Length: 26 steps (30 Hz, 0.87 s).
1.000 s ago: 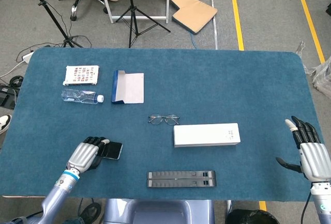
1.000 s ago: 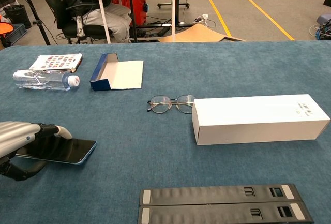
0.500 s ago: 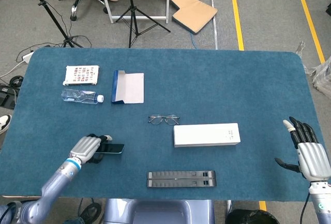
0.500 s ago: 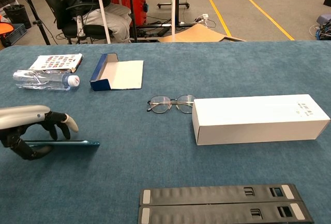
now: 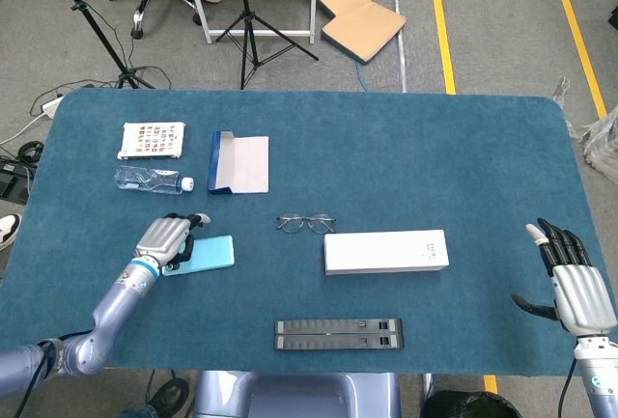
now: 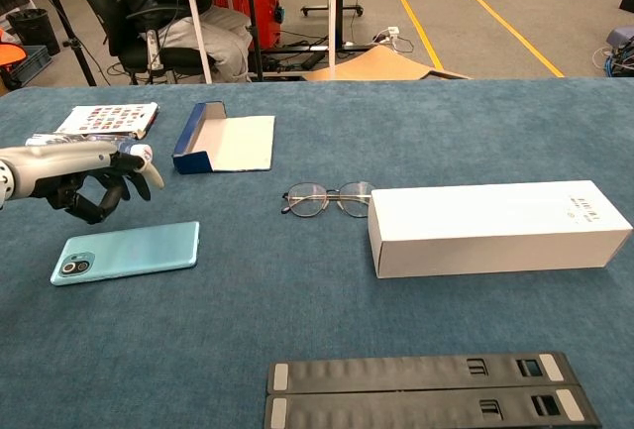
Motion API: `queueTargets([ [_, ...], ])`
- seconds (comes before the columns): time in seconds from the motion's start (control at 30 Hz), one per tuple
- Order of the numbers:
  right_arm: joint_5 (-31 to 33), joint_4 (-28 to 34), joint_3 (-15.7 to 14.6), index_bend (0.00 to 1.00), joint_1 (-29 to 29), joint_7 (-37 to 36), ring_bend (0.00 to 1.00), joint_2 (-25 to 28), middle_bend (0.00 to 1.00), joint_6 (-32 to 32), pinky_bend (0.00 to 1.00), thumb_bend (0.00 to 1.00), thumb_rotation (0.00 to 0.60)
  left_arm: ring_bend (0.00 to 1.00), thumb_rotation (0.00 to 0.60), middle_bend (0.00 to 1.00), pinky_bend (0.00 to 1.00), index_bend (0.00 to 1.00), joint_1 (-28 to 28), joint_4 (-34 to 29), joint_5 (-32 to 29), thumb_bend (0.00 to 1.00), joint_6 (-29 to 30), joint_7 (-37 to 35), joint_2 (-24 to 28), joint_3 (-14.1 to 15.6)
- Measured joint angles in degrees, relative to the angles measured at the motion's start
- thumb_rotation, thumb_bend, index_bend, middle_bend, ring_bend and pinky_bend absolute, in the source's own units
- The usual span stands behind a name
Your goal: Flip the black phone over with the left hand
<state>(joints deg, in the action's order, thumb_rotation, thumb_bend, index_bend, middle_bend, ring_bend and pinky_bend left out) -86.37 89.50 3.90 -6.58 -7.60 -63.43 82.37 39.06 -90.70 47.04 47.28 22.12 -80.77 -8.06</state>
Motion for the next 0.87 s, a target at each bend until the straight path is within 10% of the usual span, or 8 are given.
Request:
queueTargets([
  [0.2,-0.1,0.2,0.0,0.07,0.1,-0.3,0.00,0.2,0.00,0.4,0.00,0.00,0.600,0.00,0.600,0.01,0.00,0.03,-2.0,1.5,8.4,0.43,5.4,-5.5,-1.1,-0.2],
  [0.47,-1.4,0.7,0.1,0.06,0.5,-1.1,0.00,0.7,0.00,2.2,0.00,0.00,0.600,0.00,0.600,0.00,0.00,0.00,-12.1,0.4,26.3,0.04,26.6,-12.2,2.8,2.7],
  [0.87,-3.1,1.6,0.4,0.06,1.0,-3.1,0.00,1.6,0.00,4.8,0.00,0.00,0.600,0.00,0.600,0.00,0.00,0.00,-26.5,-12.2,33.5,0.01,38.8,-16.6,18.3,10.2],
])
